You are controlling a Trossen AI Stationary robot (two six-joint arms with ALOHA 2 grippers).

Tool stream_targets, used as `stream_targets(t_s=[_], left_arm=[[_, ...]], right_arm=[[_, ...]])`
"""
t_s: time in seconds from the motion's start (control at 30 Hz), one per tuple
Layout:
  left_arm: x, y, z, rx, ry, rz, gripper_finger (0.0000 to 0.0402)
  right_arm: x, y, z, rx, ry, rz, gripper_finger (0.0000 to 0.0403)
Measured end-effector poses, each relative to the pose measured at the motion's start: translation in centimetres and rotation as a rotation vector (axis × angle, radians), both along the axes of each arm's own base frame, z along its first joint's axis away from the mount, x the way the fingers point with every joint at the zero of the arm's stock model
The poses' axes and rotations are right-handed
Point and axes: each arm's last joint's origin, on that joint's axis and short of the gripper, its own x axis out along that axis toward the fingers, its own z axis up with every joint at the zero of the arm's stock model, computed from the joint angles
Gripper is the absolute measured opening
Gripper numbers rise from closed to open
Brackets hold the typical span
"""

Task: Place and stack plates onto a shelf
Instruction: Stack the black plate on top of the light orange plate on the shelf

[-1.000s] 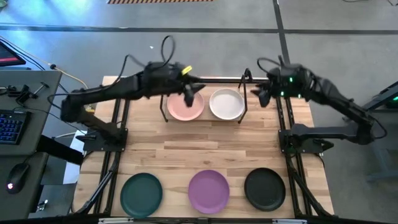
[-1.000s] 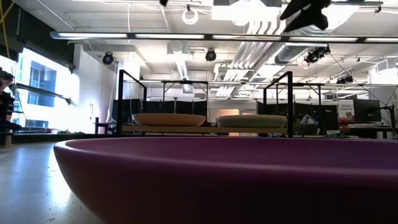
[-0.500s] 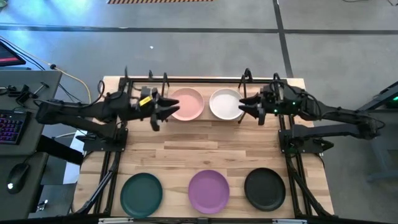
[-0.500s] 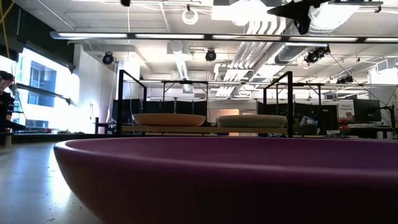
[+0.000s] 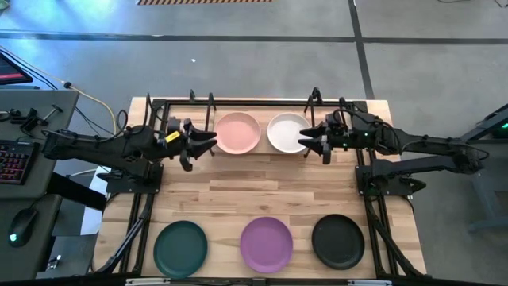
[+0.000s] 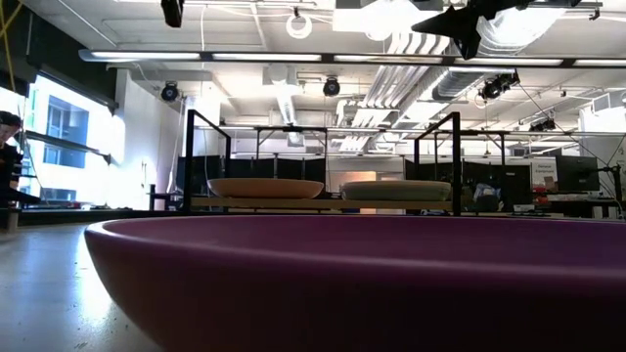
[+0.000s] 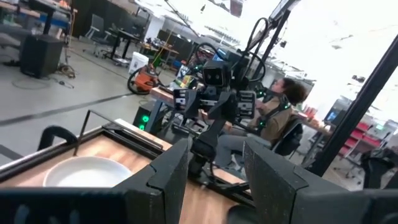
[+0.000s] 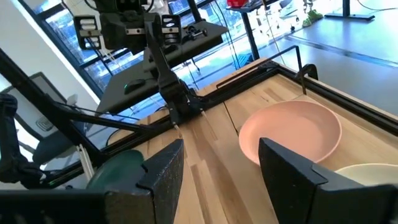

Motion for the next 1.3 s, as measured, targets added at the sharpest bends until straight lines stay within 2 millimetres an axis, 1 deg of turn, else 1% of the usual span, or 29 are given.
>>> stream_targets(t_s=[0.23, 0.4, 0.47, 0.53, 0.6, 0.7, 0.8, 0.93, 1.1, 1.2, 1.3], left_arm=[[0.1, 0.0, -0.1, 0.045, 0.015, 0.005, 0.0145], [0.1, 0.0, -0.1, 0.045, 0.015, 0.005, 0.0145], [0.1, 0.0, -0.1, 0.045, 0.015, 0.005, 0.0145], [0.1, 0.0, -0.1, 0.045, 0.015, 0.005, 0.0145], [0.1, 0.0, -0.1, 0.045, 0.015, 0.005, 0.0145], [0.1, 0.0, -0.1, 0.045, 0.016, 0.005, 0.0145], [0.1, 0.0, -0.1, 0.045, 0.016, 0.006, 0.0145], [0.1, 0.0, -0.1, 0.045, 0.018, 0.006, 0.0145], [0.1, 0.0, -0.1, 0.045, 0.019, 0.006, 0.0145], [0.1, 0.0, -0.1, 0.023, 0.015, 0.004, 0.0145], [0.1, 0.0, -0.2, -0.004, 0.014, 0.001, 0.0145]], right_arm=[[0.0, 0.0, 0.1, 0.02, -0.008, -0.004, 0.019], [0.1, 0.1, 0.0, 0.092, -0.013, 0.002, 0.019], [0.4, 0.6, -0.3, 0.127, 0.018, 0.044, 0.0189], [0.9, 1.5, -0.9, 0.16, 0.124, 0.095, 0.0184], [1.5, 2.7, -1.7, 0.189, 0.269, 0.144, 0.0175], [1.8, 4.9, -3.7, 0.24, 0.502, 0.237, 0.0161], [1.6, 7.1, -5.8, 0.306, 0.727, 0.3, 0.015], [0.6, 9.3, -7.9, 0.335, 0.99, 0.292, 0.0145], [-0.7, 10.7, -9.3, 0.332, 1.199, 0.227, 0.0152], [-1.1, 11.5, -10.0, 0.369, 1.239, 0.267, 0.0177], [-2.0, 12.0, -11.4, 0.382, 1.292, 0.291, 0.0212]])
